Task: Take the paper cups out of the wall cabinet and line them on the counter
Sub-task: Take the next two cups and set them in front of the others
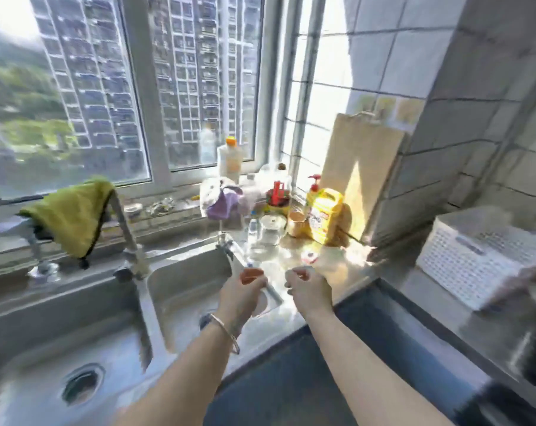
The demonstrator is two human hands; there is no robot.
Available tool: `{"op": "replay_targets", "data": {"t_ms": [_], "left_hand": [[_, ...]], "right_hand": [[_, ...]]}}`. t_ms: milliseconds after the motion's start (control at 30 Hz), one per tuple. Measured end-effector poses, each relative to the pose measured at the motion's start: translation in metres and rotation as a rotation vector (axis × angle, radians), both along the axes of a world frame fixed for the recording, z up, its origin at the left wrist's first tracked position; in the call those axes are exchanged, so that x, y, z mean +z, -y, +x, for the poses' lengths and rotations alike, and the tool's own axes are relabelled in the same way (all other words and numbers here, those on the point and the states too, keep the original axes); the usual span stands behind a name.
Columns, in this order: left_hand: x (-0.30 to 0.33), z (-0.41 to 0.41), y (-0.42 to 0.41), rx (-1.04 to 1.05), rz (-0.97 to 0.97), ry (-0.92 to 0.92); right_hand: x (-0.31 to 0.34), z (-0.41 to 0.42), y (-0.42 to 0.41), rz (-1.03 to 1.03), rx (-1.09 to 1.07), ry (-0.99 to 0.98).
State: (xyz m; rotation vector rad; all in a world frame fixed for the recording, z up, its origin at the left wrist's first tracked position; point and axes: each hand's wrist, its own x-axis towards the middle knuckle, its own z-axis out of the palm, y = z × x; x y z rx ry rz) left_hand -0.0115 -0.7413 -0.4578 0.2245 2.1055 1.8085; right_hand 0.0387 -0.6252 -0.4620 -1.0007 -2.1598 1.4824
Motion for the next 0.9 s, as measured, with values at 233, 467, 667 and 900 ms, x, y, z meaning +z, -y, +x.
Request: {"op": "replay_targets", "data": {"t_ms": [233, 467, 667, 900], "left_hand": [[0.074, 0.045, -0.201, -0.345, 0.135, -0.051], [0.137, 0.047, -0.35, -0.575, 0.205, -0.172], [0.218, 0.017, -0.451, -0.694, 0.277, -0.307], [0.308, 0.003, -0.548, -0.846, 0.399, -0.425]], "right_hand": [[0.068, 0.079, -0.179, 0.077, -0.278, -0.108], [0.142, 0.096, -0.309, 0.278, -0.498, -0.158], [0.219, 0.077, -0.395, 0.448, -0.617, -0.187], [0.295, 0.055, -0.471, 0.512, -0.696, -0.25]]}}
